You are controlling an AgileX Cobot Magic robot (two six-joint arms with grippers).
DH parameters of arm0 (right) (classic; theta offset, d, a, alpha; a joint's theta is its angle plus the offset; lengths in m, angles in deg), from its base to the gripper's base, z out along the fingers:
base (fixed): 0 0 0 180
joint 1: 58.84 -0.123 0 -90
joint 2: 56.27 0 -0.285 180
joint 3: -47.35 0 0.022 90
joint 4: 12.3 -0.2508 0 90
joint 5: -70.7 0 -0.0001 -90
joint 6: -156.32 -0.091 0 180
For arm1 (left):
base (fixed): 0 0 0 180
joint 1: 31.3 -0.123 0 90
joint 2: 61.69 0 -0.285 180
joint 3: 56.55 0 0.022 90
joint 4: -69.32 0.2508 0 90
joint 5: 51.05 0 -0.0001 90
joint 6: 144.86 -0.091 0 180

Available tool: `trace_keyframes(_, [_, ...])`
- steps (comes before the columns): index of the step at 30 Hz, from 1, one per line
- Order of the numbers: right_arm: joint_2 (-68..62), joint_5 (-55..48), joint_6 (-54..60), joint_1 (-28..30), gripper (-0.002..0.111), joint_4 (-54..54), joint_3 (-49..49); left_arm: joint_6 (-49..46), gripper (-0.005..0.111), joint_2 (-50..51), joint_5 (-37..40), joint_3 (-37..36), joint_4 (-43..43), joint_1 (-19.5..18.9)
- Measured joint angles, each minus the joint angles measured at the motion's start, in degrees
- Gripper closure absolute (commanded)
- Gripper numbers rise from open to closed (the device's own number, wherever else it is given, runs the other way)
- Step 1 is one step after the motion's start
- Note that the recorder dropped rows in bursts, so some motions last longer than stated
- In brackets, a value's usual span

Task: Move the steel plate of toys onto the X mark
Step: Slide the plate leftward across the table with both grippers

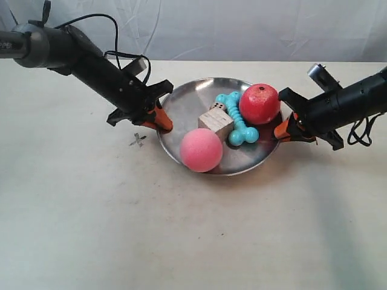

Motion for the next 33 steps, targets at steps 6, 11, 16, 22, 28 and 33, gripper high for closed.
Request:
trace_keyframes(6, [0.1, 2.5, -6.4, -9.6, 0.109, 1.6, -2.7, 2.3, 0.107, -2.4, 6.4, 0.0, 9.9, -5.4])
trace_keyframes(11, [0.1, 4.2, -8.6, -14.4, 0.109, 0.5, -4.6, 3.6, 0.107, -5.6, 8.4, -0.2, 15.2, -8.9])
trace_keyframes(16, [-1.2, 3.4, -11.3, -17.6, 0.109, 0.2, -8.1, 4.0, 0.107, -7.6, 8.7, -3.7, 17.0, -12.3])
trace_keyframes(22, [-5.5, 2.2, -14.1, -21.5, 0.109, 1.5, -12.2, 4.4, 0.107, -8.0, 7.8, -9.2, 19.6, -15.1])
trace_keyframes(28, [-10.0, 2.0, -15.4, -23.4, 0.109, 2.5, -14.4, 4.5, 0.107, -8.0, 5.9, -12.4, 21.5, -16.0])
trace_keyframes(33, [-12.4, 2.2, -15.6, -23.8, 0.109, 1.9, -14.7, 4.6, 0.107, -8.0, 4.8, -12.6, 23.1, -16.0])
